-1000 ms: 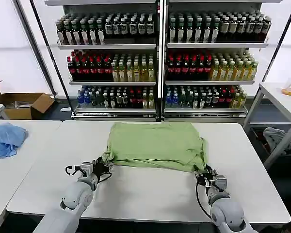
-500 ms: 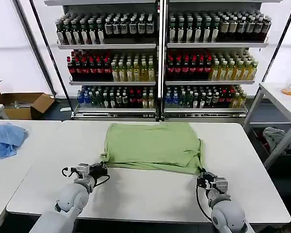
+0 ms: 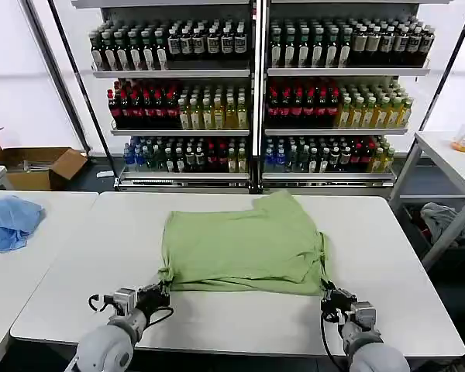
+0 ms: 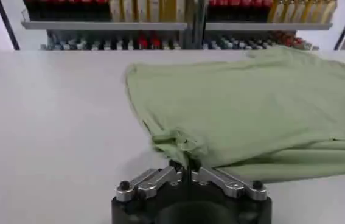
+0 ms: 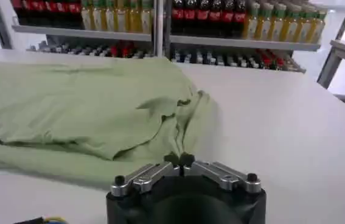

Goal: Fold and organize the clothes.

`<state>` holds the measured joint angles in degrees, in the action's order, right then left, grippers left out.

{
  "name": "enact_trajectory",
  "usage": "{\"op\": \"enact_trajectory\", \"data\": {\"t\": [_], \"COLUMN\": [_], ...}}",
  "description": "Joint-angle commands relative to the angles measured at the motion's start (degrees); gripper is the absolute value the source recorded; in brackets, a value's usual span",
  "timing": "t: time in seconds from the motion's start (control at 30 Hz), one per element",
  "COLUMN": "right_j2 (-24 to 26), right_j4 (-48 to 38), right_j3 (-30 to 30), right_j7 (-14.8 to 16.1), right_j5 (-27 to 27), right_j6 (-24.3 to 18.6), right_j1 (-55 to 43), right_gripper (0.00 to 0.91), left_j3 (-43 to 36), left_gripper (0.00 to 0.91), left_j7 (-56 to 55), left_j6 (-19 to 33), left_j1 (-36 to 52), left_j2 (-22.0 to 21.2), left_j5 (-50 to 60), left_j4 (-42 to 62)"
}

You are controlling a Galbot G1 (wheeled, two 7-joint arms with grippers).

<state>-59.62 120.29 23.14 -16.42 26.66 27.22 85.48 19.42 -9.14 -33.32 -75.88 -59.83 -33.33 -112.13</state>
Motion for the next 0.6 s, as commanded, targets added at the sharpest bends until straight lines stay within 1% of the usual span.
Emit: {"op": "enact_trajectory", "data": {"t": [0.03,0.17,0.2,0.23,0.27,0.3,0.33,0.37,0.5,0.6], "right_j2": [1.4,0.8,0.5,0.1,-0.2,-0.5,-0.7,-0.9,-0.9,0.0], "right_j4": [9.0,11.8,12.0,12.5,12.9,13.2,13.5,13.7,14.7,15.2], "right_j3": [3.8,4.8,4.7,4.6,4.5,4.5,4.5,4.5,5.8,7.6], "right_j7": [0.1,0.1,0.0,-0.2,-0.2,-0.2,-0.1,-0.2,0.0,0.9], "right_j5": [-1.1,-2.9,-3.2,-4.1,-4.8,-5.5,-6.3,-7.2,-7.6,-7.1], "right_j6": [0.3,0.2,0.2,0.4,0.7,1.4,2.0,2.5,1.6,1.3], "right_j1": [11.6,16.7,17.3,18.3,18.9,19.4,19.7,20.0,19.4,17.5], "right_gripper": [0.0,0.0,0.0,0.0,0.282,0.907,0.907,0.907,0.907,0.907], "left_j3": [7.1,8.3,8.5,8.6,8.6,8.6,8.6,8.6,8.6,10.1], "left_gripper": [0.111,0.131,0.141,0.171,0.232,0.544,0.786,0.907,0.907,0.907], "left_j7": [0.2,0.3,0.3,0.4,0.4,0.4,0.4,0.4,0.4,1.0], "left_j6": [0.3,0.3,0.3,0.3,0.3,0.3,0.3,0.3,0.2,0.2], "left_j1": [-13.7,-14.2,-14.2,-14.1,-14.0,-13.9,-13.7,-13.7,-13.6,-13.5], "left_j2": [2.5,3.1,3.1,3.2,3.3,3.3,3.4,3.5,4.1,4.8], "left_j5": [0.5,0.5,0.5,0.5,0.6,0.6,0.7,0.8,0.7,0.7], "left_j4": [-12.3,-12.6,-12.5,-12.4,-12.3,-12.3,-12.2,-12.2,-12.7,-13.1]}}
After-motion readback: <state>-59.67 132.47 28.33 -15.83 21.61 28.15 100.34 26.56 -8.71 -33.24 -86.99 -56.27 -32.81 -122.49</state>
